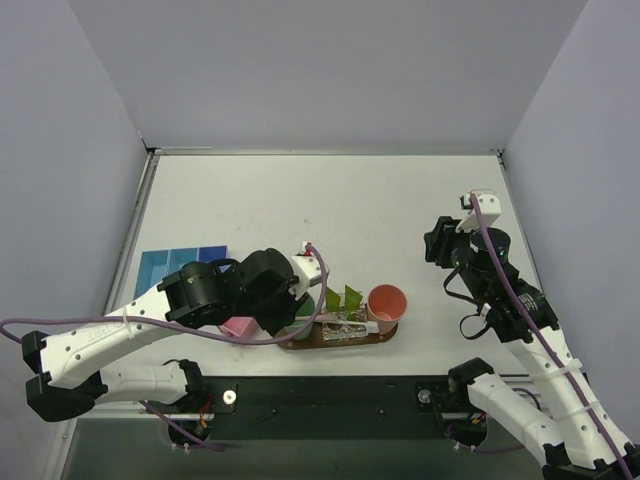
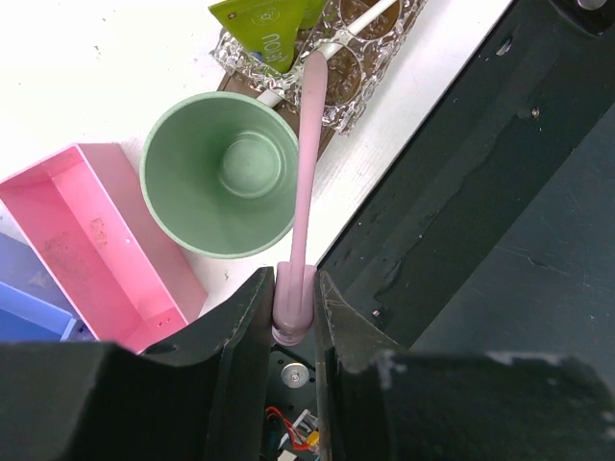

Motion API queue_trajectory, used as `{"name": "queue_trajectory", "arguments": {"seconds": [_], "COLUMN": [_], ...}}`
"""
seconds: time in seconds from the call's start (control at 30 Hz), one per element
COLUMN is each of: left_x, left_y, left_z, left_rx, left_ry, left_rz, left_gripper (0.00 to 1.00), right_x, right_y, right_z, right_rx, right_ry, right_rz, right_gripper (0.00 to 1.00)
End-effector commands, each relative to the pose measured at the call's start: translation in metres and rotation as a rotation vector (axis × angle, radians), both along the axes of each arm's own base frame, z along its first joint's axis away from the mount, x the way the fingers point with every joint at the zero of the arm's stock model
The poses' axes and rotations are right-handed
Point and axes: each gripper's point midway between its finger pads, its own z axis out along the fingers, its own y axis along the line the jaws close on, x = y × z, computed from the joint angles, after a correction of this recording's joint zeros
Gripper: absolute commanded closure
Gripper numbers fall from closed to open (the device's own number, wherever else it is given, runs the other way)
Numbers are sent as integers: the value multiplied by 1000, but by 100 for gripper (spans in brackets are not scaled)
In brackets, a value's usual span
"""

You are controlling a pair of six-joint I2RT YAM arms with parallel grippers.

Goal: Prepare toiletry sets of a toothbrush and toothpaste on the tray

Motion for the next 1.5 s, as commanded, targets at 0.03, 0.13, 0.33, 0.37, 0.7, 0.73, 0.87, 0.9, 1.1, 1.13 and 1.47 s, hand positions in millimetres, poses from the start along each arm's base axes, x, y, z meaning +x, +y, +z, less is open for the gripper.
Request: {"name": "queue_trajectory", "arguments": {"seconds": [0.03,0.13,0.33,0.37,0.7,0.73,0.87,0.9,1.1,1.13,1.47], "left_x": [3,1,0,-2,2,2,5,5,3,2,0], "left_y": [-12,-14,-17,-18,-18,-18,-18,-18,-19,-21,-24], "left_z": [9,9,4,3,-5,-4,-1,-1,-4,-4,-9], "left_rx": [-51,-59,-46,-44,-9,-14,-21,-18,-9,-10,7], "left_ry": [-17,-13,-21,-23,-67,-71,-93,-96,-102,-102,-97], "left_rz": [18,15,34,33,72,74,92,93,97,91,80], "left_gripper": [100,100,100,100,100,100,100,100,100,100,100], "right_x": [1,2,1,1,1,1,2,2,3,3,5], "right_y": [-7,-8,-9,-9,-11,-11,-10,-10,-11,-10,-10], "right_z": [0,-1,-2,-3,-8,-7,-8,-9,-10,-11,-12], "right_rx": [-23,-26,-31,-32,-39,-41,-37,-38,-41,-42,-41], "right_ry": [-15,-14,-15,-12,-4,-5,-5,-2,-2,-1,1], "right_rz": [-27,-28,-31,-29,-36,-33,-33,-32,-35,-34,-32], "right_gripper": [58,58,58,58,58,58,58,58,58,58,58]}}
